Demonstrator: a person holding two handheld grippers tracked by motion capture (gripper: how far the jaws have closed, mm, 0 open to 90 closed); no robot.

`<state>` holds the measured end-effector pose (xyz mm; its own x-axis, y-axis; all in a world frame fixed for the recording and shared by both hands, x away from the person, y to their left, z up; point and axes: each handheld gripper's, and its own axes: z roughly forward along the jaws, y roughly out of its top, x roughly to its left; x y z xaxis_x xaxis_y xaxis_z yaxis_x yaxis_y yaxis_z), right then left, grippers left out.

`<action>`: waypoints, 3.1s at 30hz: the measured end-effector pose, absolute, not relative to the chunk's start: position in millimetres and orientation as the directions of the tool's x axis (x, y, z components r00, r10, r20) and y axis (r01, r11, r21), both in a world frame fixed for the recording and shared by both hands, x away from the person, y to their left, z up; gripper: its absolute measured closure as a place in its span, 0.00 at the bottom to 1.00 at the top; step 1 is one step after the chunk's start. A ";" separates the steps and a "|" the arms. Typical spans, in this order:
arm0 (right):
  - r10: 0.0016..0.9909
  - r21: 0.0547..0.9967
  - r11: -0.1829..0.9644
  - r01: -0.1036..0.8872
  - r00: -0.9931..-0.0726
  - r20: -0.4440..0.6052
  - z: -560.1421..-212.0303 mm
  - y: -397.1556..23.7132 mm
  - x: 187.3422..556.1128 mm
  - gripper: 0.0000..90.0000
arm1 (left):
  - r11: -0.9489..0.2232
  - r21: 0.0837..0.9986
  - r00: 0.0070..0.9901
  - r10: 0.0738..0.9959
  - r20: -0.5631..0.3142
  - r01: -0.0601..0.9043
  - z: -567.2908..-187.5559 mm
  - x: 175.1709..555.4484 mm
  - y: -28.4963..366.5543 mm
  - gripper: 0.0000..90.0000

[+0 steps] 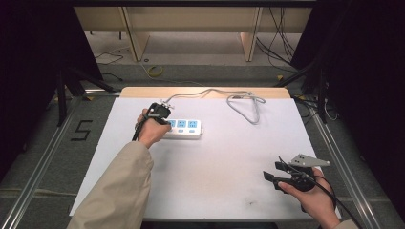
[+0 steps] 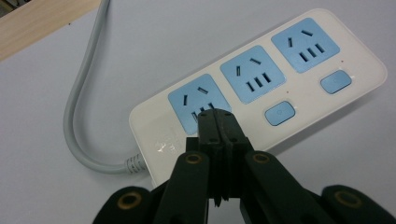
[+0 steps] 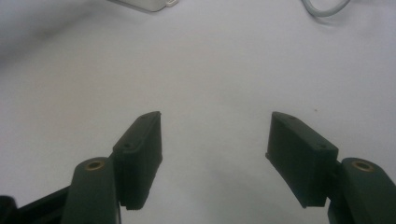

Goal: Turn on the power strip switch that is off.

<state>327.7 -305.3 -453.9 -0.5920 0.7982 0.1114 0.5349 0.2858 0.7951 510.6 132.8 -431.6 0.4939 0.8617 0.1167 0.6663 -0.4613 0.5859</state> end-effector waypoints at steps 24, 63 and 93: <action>0.798 0.791 0.290 0.538 -0.593 0.111 -454.2 -305.4 328.0 0.40 | -0.419 0.646 0.517 0.855 0.043 0.639 -425.8 487.8 140.2 0.68; 0.798 0.787 0.290 0.544 -0.592 0.115 -454.6 -304.1 328.8 0.40 | -0.433 0.739 0.651 0.759 -0.010 0.516 -425.5 442.5 128.9 0.31; 0.797 0.789 0.283 0.545 -0.591 0.123 -454.6 -303.6 329.1 0.40 | -0.474 0.750 0.703 0.711 0.015 0.462 -435.2 402.0 129.4 0.29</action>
<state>329.1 -303.6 -454.6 -0.5915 0.7969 0.1228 0.5450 0.2829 0.7893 402.0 129.4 -435.2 0.7035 0.7106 0.0154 0.4619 -0.4736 0.7499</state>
